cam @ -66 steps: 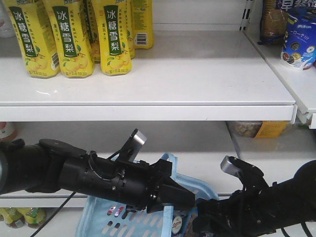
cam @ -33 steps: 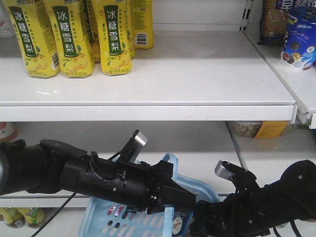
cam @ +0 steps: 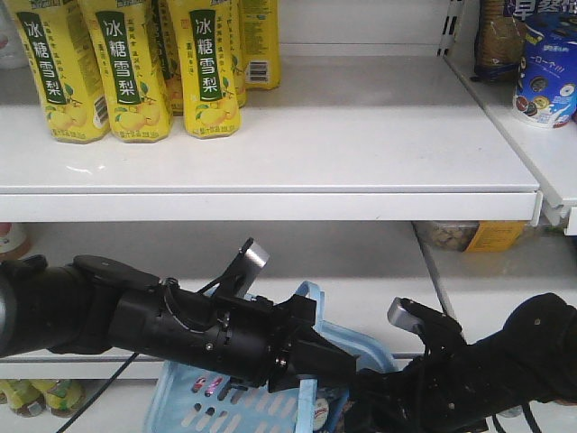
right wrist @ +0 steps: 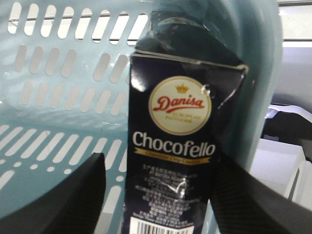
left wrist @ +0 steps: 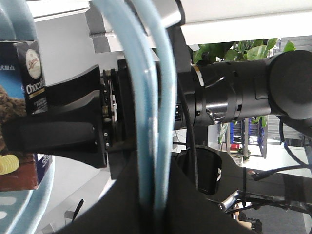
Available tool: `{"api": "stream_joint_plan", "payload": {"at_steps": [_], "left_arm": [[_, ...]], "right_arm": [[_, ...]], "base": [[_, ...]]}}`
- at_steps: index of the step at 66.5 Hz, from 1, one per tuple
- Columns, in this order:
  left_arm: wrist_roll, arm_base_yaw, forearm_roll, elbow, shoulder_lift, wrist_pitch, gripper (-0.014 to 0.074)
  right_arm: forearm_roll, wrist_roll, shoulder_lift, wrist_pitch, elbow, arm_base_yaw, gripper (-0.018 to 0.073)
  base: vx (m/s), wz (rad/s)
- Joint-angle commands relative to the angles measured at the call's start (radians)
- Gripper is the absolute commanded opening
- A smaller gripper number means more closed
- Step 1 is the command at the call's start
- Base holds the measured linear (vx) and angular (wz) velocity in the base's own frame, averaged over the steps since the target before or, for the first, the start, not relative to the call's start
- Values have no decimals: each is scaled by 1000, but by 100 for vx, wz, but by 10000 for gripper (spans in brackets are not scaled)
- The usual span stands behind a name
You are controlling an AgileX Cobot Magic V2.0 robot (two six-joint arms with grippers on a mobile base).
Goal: Left arm holds basket, right arm returns cookies
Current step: 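Close the right gripper on the Chocofello cookie box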
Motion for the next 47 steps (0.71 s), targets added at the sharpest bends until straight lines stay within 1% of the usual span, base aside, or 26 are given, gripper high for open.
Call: {"api": "stream_joint_plan", "payload": {"at_steps": [1,16,21,36,47], "left_arm": [[17,0,-77,-27,-48,64,-6],[17,0,-77,-27,-48,64,-6],[17,0,-77,-27,-48,64,-6],[17,0,-77,-27,-48,64,-6],[17,0,-77,-27,-48,64,-6]], "right_arm": [[-9,-17,-20,-22,-16,1,394],[-9,-23,-20,-55,-16,-1,265],[-9,-23,-20,-55,-16,-1,235],[-6,-19,-30,-53,-16,-1,230],[2,-16,-99,-28,-16,-1,233]], "base": [[0,0],[0,0],[0,0],[0,0],[0,0]]}}
